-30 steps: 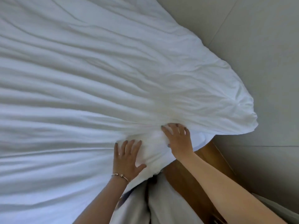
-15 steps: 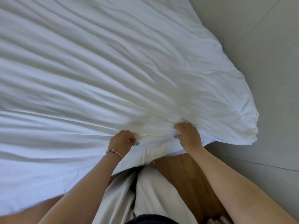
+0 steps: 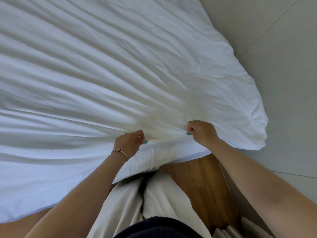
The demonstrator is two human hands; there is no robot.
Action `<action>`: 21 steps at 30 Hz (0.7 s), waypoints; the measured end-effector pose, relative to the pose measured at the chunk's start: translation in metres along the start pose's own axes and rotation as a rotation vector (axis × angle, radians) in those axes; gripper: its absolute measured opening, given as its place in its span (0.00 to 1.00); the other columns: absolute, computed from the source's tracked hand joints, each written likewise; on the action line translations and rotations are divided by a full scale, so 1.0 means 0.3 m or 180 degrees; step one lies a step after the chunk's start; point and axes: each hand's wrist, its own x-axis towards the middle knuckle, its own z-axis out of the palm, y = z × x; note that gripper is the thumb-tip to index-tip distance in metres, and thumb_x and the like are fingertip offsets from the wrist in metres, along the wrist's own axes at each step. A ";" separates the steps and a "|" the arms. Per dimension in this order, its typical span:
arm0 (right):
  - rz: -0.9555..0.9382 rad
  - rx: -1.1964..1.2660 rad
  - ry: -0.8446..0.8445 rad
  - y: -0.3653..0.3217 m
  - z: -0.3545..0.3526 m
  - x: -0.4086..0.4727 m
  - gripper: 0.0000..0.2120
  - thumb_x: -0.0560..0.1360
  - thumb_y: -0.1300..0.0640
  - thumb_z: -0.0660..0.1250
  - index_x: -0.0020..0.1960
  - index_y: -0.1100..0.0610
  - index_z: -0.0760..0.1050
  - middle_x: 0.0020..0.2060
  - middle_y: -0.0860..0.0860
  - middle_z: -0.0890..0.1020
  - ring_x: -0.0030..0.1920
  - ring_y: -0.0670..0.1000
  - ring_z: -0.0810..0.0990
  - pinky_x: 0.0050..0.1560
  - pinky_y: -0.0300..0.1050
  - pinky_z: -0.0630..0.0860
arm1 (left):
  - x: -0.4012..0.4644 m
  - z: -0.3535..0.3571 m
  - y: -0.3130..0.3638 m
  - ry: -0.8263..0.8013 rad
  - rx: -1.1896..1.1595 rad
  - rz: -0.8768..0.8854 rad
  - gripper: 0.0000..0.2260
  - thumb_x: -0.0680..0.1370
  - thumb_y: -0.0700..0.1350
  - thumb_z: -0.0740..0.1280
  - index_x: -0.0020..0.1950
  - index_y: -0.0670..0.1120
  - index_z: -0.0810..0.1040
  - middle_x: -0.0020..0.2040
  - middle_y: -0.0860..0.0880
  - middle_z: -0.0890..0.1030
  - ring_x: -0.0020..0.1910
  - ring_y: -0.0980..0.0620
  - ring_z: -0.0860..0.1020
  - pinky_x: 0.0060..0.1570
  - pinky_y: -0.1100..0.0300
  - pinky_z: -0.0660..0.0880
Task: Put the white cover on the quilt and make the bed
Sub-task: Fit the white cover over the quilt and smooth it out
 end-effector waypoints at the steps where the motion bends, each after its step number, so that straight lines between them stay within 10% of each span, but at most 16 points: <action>1: 0.0048 0.0056 0.0100 0.004 -0.010 -0.012 0.06 0.79 0.61 0.62 0.44 0.54 0.73 0.35 0.48 0.77 0.36 0.51 0.75 0.36 0.46 0.72 | 0.010 -0.006 0.002 -0.0064 -0.0015 0.0072 0.05 0.81 0.50 0.59 0.47 0.54 0.72 0.40 0.54 0.80 0.41 0.48 0.78 0.37 0.58 0.68; 5: -0.0048 0.0391 -0.0235 -0.026 0.001 -0.075 0.04 0.82 0.61 0.58 0.49 0.54 0.67 0.34 0.50 0.74 0.35 0.54 0.73 0.35 0.46 0.66 | -0.004 0.011 -0.045 -0.0767 -0.0460 0.0078 0.09 0.83 0.54 0.52 0.49 0.52 0.67 0.35 0.47 0.75 0.34 0.46 0.73 0.37 0.55 0.69; 9: -0.0383 0.0359 -0.1417 -0.137 0.155 -0.151 0.18 0.78 0.65 0.58 0.63 0.48 0.68 0.55 0.48 0.77 0.50 0.51 0.75 0.46 0.44 0.69 | -0.140 0.112 -0.167 -0.1483 -0.0024 -0.0148 0.15 0.83 0.58 0.50 0.61 0.54 0.70 0.52 0.46 0.80 0.49 0.44 0.78 0.52 0.53 0.74; 15: -0.0584 -0.0361 -0.2141 -0.204 0.187 -0.093 0.16 0.78 0.59 0.58 0.65 0.48 0.66 0.52 0.50 0.73 0.48 0.50 0.71 0.40 0.39 0.66 | -0.205 0.150 -0.163 -0.1822 0.0478 -0.0184 0.19 0.82 0.58 0.49 0.73 0.57 0.61 0.67 0.48 0.73 0.62 0.44 0.74 0.58 0.53 0.72; 19: -0.0207 -0.1315 -0.2298 -0.129 0.180 -0.121 0.18 0.82 0.50 0.53 0.71 0.49 0.65 0.70 0.50 0.71 0.63 0.50 0.72 0.61 0.42 0.69 | -0.277 0.157 -0.176 -0.2929 0.1704 0.0187 0.30 0.78 0.61 0.55 0.77 0.65 0.45 0.79 0.50 0.50 0.77 0.43 0.54 0.69 0.45 0.61; 21: -0.0059 -0.1549 -0.2298 -0.089 0.150 -0.122 0.21 0.82 0.52 0.54 0.75 0.50 0.65 0.71 0.48 0.70 0.69 0.52 0.70 0.66 0.45 0.69 | -0.305 0.118 -0.217 -0.2979 0.1628 0.0281 0.26 0.78 0.59 0.56 0.76 0.65 0.54 0.79 0.53 0.52 0.77 0.45 0.54 0.71 0.44 0.61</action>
